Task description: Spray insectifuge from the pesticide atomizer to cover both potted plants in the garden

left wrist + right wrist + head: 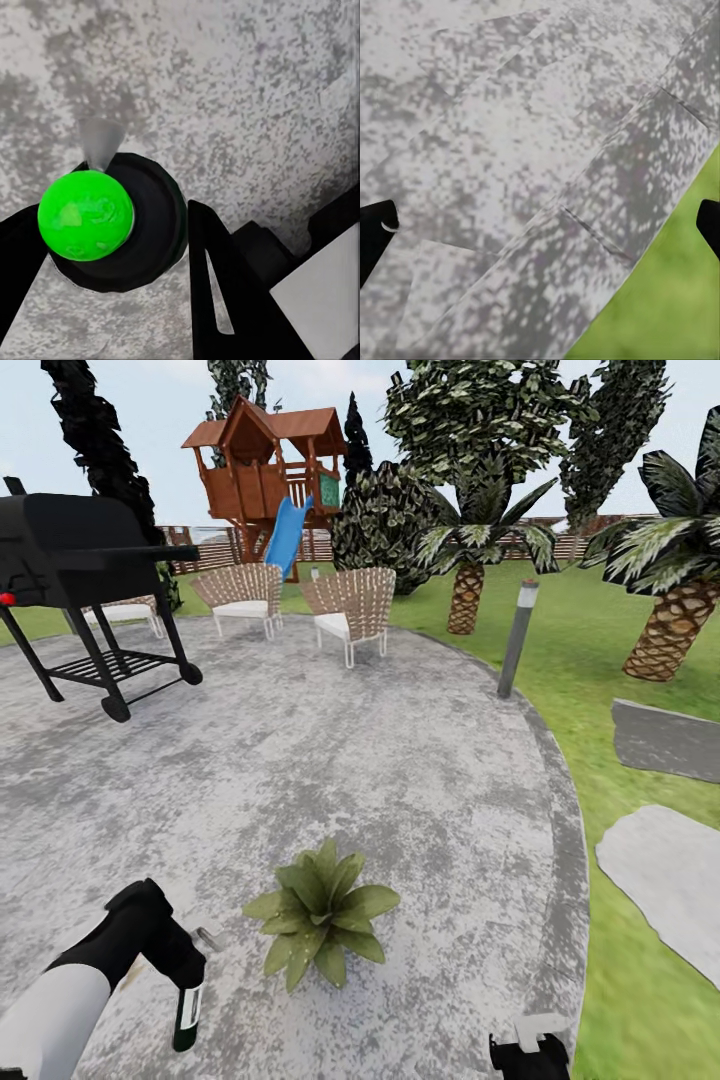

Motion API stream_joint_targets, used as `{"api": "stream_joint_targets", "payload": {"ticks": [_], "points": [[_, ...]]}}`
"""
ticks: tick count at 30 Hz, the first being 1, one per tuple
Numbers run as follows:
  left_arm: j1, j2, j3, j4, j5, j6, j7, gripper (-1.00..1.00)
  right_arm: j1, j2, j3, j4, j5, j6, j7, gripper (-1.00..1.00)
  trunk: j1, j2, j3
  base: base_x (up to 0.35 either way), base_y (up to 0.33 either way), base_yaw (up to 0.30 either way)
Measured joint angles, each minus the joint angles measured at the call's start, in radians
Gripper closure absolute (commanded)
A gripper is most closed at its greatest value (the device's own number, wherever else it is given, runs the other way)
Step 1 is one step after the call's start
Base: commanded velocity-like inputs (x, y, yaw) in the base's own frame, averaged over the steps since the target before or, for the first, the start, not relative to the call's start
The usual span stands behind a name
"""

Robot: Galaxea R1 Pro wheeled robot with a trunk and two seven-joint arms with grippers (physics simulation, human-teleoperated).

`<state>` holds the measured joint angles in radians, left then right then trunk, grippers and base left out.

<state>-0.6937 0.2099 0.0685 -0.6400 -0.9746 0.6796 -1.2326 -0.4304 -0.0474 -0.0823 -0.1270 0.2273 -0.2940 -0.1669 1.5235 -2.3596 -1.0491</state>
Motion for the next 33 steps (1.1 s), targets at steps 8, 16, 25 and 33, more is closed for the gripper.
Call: {"api": "stream_joint_targets", "payload": {"ticks": [8,16,25,33], "points": [[-0.001,-0.018,0.000,0.000,-0.010,-0.001,0.004,1.00,0.000,-0.001,0.000,0.000,0.000,0.000,0.000,-1.00,0.000,0.000,0.003,-0.001,0.003,-0.211],[0.047,-0.013,0.003,0.002,-0.011,0.000,0.049,1.00,0.000,0.001,0.000,0.000,0.000,0.000,0.000,-1.00,0.000,0.000,0.003,0.099,0.095,-0.046],[0.072,-0.021,0.004,0.114,0.000,-0.007,0.129,1.00,0.000,0.000,0.000,0.000,0.000,0.000,0.000,-1.00,0.000,0.000,0.003,0.024,0.023,0.000],[0.078,-0.039,0.005,0.091,0.043,-0.005,0.216,1.00,0.000,-0.003,0.000,0.000,0.001,0.000,-0.001,-1.00,0.000,0.000,0.003,0.000,0.000,0.000]]}}
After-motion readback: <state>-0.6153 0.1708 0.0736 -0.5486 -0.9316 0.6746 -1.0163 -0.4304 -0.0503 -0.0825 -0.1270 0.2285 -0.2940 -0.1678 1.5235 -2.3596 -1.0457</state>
